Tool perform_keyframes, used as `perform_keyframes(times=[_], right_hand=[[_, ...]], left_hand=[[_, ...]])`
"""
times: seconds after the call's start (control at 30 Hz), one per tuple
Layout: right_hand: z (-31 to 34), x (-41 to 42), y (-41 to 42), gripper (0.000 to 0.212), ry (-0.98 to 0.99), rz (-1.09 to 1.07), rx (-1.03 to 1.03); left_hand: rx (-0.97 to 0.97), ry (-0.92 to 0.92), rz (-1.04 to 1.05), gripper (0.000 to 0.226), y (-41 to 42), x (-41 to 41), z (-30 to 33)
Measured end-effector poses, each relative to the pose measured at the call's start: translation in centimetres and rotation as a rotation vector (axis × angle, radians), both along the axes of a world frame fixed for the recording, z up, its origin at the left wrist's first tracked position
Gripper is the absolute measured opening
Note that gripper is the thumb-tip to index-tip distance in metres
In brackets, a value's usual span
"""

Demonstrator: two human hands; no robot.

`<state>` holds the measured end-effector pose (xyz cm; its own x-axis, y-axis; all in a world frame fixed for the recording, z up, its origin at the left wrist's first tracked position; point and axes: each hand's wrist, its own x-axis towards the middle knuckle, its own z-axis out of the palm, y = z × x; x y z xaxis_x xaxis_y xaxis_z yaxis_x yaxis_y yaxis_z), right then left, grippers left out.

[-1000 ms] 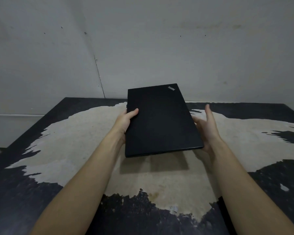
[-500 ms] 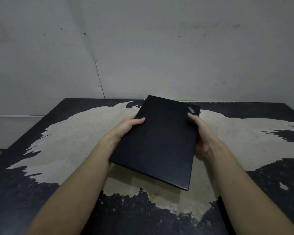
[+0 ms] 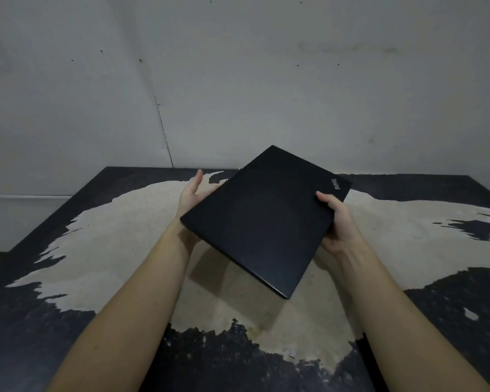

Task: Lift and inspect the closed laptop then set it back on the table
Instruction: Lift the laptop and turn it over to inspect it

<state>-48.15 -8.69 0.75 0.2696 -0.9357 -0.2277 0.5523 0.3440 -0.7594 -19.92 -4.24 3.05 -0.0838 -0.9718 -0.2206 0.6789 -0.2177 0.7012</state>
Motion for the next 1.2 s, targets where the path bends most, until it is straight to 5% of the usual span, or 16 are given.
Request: perform_keyframes(times=[0.17,0.3,0.47,0.63,0.9,1.07,1.2], right_hand=[[0.3,1.4,0.3,0.018,-0.115,-0.196,-0.02],[0.2,2.5,0.4,0.026,-0.089,-0.347,-0.032],[-0.4,3.0,0.6,0.015,-0.102,-0.446,-0.04],[-0.7,3.5,1.0,0.007,-0.067,-0.455,-0.093],[-0.7,3.8,1.1,0.009,-0.013,-0.338,-0.099],[0.0,2.3,0.8,0.035,-0.022,-0.245,-0.104],[0.7,-0.6,-0.1,0.082,-0.051,-0.256,-0.117]], left_hand=[[-0.026,0.056,0.261,0.078,-0.5,-1.1,-1.5],[-0.025,-0.005,0.228,0.088,-0.6,-2.0,-1.2],[-0.024,-0.155,0.201,0.054,-1.0,-2.6,-0.6],[0.127,-0.281,0.213,0.039,-0.9,-3.5,-0.8],[0.018,-0.338,0.338,0.017,-1.5,-2.4,-0.2],[0.07,-0.333,0.364,0.023,-1.2,-1.3,-0.2],[0.069,-0.345,0.363,0.029,-0.8,0.0,-0.5]])
